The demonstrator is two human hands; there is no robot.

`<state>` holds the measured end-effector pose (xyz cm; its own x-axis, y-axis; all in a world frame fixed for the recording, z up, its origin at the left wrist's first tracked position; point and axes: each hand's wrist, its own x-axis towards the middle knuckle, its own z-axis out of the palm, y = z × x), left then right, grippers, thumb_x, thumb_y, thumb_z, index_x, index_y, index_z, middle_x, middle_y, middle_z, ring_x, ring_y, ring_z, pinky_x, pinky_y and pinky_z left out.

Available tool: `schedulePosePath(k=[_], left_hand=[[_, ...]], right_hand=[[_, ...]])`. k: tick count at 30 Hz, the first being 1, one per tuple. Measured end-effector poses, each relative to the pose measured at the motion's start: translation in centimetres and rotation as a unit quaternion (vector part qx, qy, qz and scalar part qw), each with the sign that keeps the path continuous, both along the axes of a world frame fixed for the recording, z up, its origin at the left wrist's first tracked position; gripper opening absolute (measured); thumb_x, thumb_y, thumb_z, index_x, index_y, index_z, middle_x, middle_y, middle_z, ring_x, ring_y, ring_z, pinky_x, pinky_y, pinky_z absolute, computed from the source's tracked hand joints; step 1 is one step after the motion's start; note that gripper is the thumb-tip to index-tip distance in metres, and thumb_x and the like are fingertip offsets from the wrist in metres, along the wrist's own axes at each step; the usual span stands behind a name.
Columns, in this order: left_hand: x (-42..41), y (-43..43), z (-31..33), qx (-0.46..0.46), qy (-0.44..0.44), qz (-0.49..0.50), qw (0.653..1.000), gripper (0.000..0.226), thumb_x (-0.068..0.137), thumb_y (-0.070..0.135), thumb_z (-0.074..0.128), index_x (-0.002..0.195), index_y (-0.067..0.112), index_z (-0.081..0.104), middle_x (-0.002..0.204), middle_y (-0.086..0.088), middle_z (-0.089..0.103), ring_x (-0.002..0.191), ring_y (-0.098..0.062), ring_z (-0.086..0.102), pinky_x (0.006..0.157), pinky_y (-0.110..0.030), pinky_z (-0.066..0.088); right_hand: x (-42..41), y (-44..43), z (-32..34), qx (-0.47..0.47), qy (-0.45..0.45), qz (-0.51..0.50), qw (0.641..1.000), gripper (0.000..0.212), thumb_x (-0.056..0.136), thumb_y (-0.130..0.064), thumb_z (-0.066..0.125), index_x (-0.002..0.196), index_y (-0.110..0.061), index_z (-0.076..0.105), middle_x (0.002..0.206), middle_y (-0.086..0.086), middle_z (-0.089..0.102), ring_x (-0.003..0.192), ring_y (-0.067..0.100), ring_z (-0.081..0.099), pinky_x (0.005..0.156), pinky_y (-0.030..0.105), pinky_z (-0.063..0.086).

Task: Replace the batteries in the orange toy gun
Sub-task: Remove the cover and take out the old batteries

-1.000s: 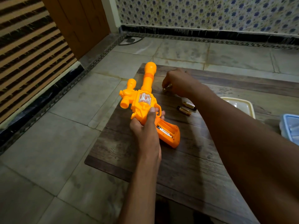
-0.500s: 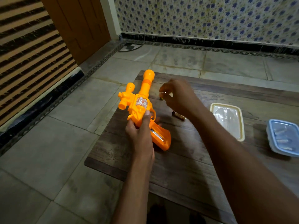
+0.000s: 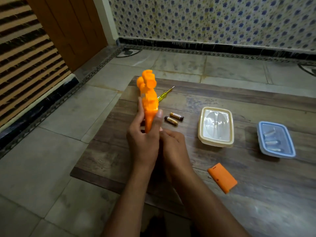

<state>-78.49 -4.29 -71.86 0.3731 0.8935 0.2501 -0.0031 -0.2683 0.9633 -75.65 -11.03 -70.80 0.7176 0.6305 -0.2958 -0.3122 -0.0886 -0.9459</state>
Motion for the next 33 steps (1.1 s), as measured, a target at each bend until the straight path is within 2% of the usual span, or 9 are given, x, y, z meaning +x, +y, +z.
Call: schedulePosePath(k=[3,7,13,16,22,25,29,31,33], left_hand=[[-0.1,-0.1,-0.3,0.143,0.132,0.049,0.980,0.071,0.087,0.061,0.063,0.150,0.034,0.049,0.103,0.012,0.068,0.100,-0.016,0.056,0.091,-0.036,0.049],[0.0,-0.4,-0.1,0.214,0.211,0.075,0.951,0.066,0.087,0.060,0.063,0.148,0.036,0.052,0.093,0.001,0.066,0.095,-0.024,0.053,0.084,-0.043,0.046],[-0.2,-1.0,0.2,0.260,0.248,0.079,0.930,0.062,0.087,0.054,0.067,0.145,0.037,0.056,0.097,0.002,0.067,0.097,-0.025,0.052,0.083,-0.042,0.045],[-0.3,-1.0,0.6,0.278,0.253,0.080,0.923,0.062,0.087,0.054,0.066,0.146,0.036,0.055,0.098,0.001,0.065,0.097,-0.026,0.052,0.082,-0.042,0.045],[-0.2,-1.0,0.7,0.254,0.216,0.082,0.939,0.061,0.092,0.052,0.065,0.148,0.030,0.054,0.093,0.000,0.067,0.092,-0.023,0.050,0.082,-0.039,0.043],[-0.3,-0.9,1.0,0.212,0.167,0.103,0.957,0.061,0.095,0.051,0.062,0.149,0.024,0.054,0.087,-0.001,0.065,0.088,-0.016,0.044,0.080,-0.031,0.039],[-0.5,-0.6,1.1,0.169,0.125,0.106,0.972,0.060,0.098,0.050,0.060,0.150,0.020,0.053,0.088,-0.004,0.072,0.080,-0.001,0.048,0.083,-0.044,0.050],[-0.6,-0.6,1.3,0.152,0.093,0.109,0.978,0.058,0.098,0.051,0.059,0.148,0.020,0.055,0.086,-0.003,0.071,0.079,-0.014,0.061,0.077,-0.044,0.054],[-0.7,-0.8,1.7,0.113,0.047,0.123,0.985,0.050,0.099,0.044,0.062,0.142,0.018,0.058,0.090,0.001,0.072,0.078,-0.012,0.068,0.070,-0.031,0.055]], right_hand=[[0.0,-0.5,0.3,0.064,0.193,-0.016,0.979,0.028,0.100,-0.009,0.049,0.095,-0.001,0.075,0.092,0.016,0.078,0.081,0.025,0.075,0.075,0.034,0.060],[0.2,-0.6,0.0,0.105,0.358,-0.063,0.926,0.024,0.097,-0.002,0.047,0.095,0.002,0.071,0.086,0.016,0.077,0.080,0.026,0.072,0.081,0.036,0.058],[0.1,-0.3,-0.3,0.121,0.406,-0.076,0.903,0.026,0.096,-0.007,0.047,0.098,0.000,0.071,0.082,0.015,0.075,0.072,0.026,0.072,0.075,0.036,0.058],[0.2,-0.2,-0.5,0.128,0.414,-0.079,0.898,0.023,0.093,-0.006,0.049,0.094,0.000,0.071,0.083,0.016,0.074,0.076,0.028,0.070,0.085,0.040,0.055],[0.6,-0.4,-0.3,0.171,0.431,-0.077,0.883,0.025,0.096,-0.007,0.048,0.093,0.001,0.071,0.090,0.017,0.074,0.076,0.025,0.071,0.080,0.036,0.056],[0.8,-0.4,-0.3,0.177,0.425,-0.067,0.885,0.029,0.093,0.002,0.042,0.106,0.005,0.068,0.102,0.022,0.071,0.084,0.027,0.070,0.080,0.034,0.059],[0.7,0.0,-1.1,0.160,0.356,-0.069,0.918,0.038,0.097,0.011,0.043,0.131,0.003,0.059,0.123,0.028,0.069,0.116,0.039,0.068,0.092,0.042,0.059],[0.6,-0.1,-1.1,0.140,0.267,-0.079,0.950,0.030,0.101,0.007,0.047,0.127,0.002,0.061,0.114,0.025,0.073,0.110,0.037,0.071,0.094,0.045,0.059],[0.9,-0.3,-1.1,0.093,0.087,-0.090,0.988,0.024,0.101,0.006,0.050,0.118,0.000,0.066,0.105,0.021,0.075,0.098,0.030,0.075,0.087,0.040,0.062]])
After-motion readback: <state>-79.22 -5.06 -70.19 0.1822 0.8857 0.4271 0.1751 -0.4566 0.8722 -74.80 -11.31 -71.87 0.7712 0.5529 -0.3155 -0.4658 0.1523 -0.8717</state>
